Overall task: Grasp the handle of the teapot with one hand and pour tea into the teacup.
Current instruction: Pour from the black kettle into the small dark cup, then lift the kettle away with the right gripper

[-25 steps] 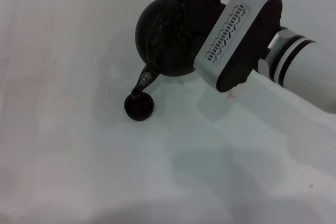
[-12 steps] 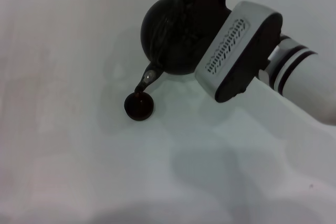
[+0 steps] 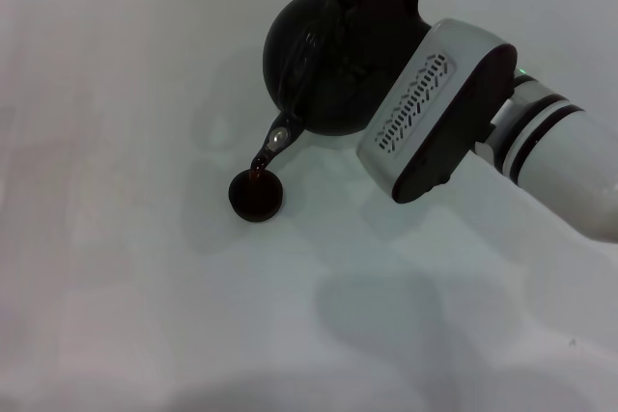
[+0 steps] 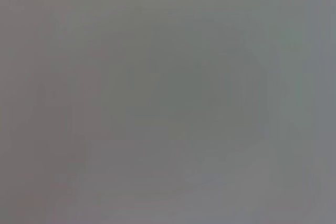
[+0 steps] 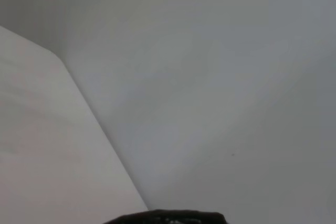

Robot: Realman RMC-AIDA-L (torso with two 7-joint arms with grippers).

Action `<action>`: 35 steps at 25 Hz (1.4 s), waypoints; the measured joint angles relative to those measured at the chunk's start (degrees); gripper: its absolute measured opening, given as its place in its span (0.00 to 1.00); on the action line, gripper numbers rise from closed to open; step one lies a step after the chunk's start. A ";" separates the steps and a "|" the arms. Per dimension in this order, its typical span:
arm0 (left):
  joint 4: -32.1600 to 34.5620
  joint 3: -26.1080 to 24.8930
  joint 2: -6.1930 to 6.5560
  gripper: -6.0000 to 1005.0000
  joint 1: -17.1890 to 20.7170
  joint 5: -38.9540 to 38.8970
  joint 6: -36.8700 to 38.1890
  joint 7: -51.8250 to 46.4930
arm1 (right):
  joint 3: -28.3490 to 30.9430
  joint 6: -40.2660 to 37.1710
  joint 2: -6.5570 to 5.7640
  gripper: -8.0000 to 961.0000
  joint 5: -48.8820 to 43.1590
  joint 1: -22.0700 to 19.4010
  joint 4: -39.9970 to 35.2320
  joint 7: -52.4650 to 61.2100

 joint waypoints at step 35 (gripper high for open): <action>-0.10 -0.03 -0.08 0.87 -0.39 0.00 -0.11 -1.50 | -0.54 1.08 0.19 0.12 0.46 -2.49 -0.79 -0.83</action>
